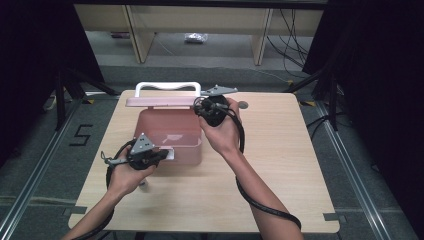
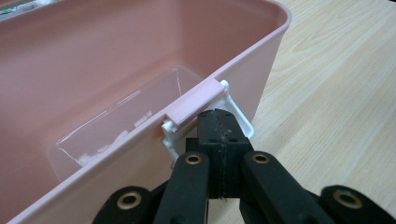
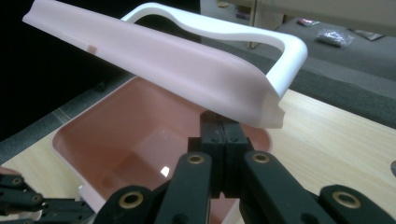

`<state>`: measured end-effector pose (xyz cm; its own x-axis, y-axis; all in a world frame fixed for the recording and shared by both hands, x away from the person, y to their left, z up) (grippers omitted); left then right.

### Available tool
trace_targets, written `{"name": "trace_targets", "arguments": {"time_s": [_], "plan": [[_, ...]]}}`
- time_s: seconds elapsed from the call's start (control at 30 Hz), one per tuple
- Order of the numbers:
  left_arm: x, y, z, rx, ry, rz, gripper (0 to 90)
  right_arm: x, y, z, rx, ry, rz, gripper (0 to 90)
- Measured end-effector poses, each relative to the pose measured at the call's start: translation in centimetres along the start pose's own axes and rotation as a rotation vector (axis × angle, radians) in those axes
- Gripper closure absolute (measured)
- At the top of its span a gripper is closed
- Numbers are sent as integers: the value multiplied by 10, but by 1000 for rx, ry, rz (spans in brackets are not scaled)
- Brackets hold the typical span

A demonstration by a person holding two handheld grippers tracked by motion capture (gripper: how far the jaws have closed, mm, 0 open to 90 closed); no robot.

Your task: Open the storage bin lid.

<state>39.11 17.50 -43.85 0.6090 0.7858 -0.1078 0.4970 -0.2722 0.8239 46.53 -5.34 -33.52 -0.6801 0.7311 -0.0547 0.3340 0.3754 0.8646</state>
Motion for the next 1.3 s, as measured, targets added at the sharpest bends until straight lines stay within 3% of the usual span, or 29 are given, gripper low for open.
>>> {"name": "trace_targets", "arguments": {"time_s": [0.17, 0.3, 0.5, 0.57, 0.6, 0.77, 0.8, 0.97, 1.03, 1.3], "plan": [[0, 0, -1, 12, 7, 12, 897, -1, 2, 2, -24, -36, -5, 900], [-1, 0, 1, -9, 1, -9, 896, -3, 5, 5, -52, -60, -22, 900], [0, 1, 0, 13, 7, 10, 896, -6, 10, 10, -61, -90, -22, 900], [0, 1, 0, 12, 5, 9, 896, -9, 12, 13, -75, -91, -45, 900], [0, 1, 0, 12, 5, 9, 896, -8, 12, 14, -71, -91, -23, 900], [0, 1, 0, 13, 5, 9, 896, -10, 15, 18, -68, -113, -29, 900], [-1, 1, 1, -1, 2, -7, 896, -12, 15, 19, -77, -114, -44, 900], [-1, 1, 1, 0, 2, -6, 896, -12, 16, 21, -71, -111, -16, 900], [-1, 1, 1, 0, 2, -5, 896, -15, 17, 22, -74, -120, -48, 900], [-1, 1, 1, 0, 2, -5, 896, -15, 17, 25, -84, -119, -20, 900]]}}
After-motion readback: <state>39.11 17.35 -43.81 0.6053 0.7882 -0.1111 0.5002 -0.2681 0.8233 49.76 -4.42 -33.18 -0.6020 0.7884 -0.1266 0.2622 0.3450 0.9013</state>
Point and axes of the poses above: each handheld gripper's, and its own axes: z roughly forward along the jaws, y roughly out of its top, x roughly to its left, the point moved 1 cm from there along z, roughly forward along the jaws, and after that the axes turned 9 degrees about -z, right-handed, at the moved point
